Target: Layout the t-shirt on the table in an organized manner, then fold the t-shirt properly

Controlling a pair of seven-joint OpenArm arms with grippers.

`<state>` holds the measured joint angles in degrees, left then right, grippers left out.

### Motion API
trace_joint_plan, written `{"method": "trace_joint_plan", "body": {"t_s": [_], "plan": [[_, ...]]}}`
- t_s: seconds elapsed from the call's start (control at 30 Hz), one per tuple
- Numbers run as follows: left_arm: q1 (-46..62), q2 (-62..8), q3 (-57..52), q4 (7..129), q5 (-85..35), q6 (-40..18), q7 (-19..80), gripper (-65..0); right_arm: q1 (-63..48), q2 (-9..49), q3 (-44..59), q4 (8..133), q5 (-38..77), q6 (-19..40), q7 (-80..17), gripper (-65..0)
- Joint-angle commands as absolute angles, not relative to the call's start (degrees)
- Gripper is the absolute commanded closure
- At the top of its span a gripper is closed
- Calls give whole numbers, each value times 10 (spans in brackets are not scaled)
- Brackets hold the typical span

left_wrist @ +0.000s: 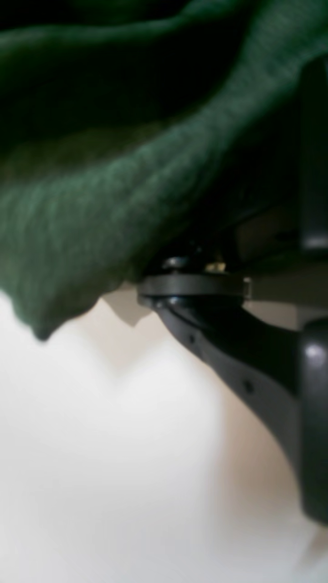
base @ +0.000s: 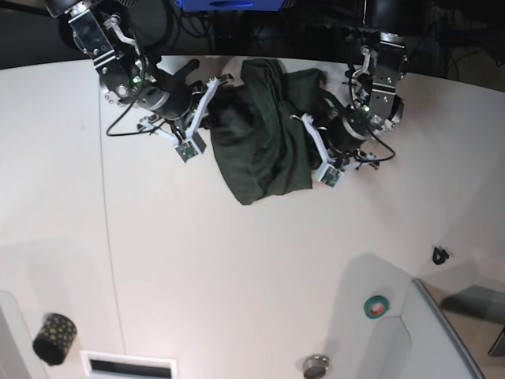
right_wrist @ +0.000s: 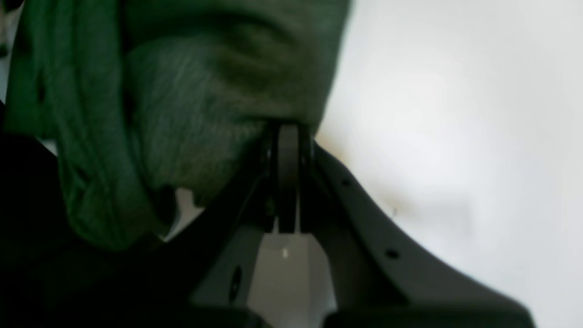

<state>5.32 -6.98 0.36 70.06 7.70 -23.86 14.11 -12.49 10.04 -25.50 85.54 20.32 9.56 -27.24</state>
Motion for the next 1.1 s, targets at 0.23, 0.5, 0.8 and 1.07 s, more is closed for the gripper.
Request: {"method": "trace_joint_plan", "body": {"t_s": [0.23,0.5,0.8,1.07], "plan": [[-23,-54,9,662,91,-244,168,0,-157,100,-123,884,206,98,-260,0],[-29,-62,-17,749,85,-244,169,0,-194,100,-44,991,205,99,-259,0],[46,-100,-58,871,85,-245,169,0,-225,103,-40,1000,204,97,-188,0],[157,-133,-131,1008,15,-245,167,0,-285,122,-30,1000,204,96,-129,0]]}}
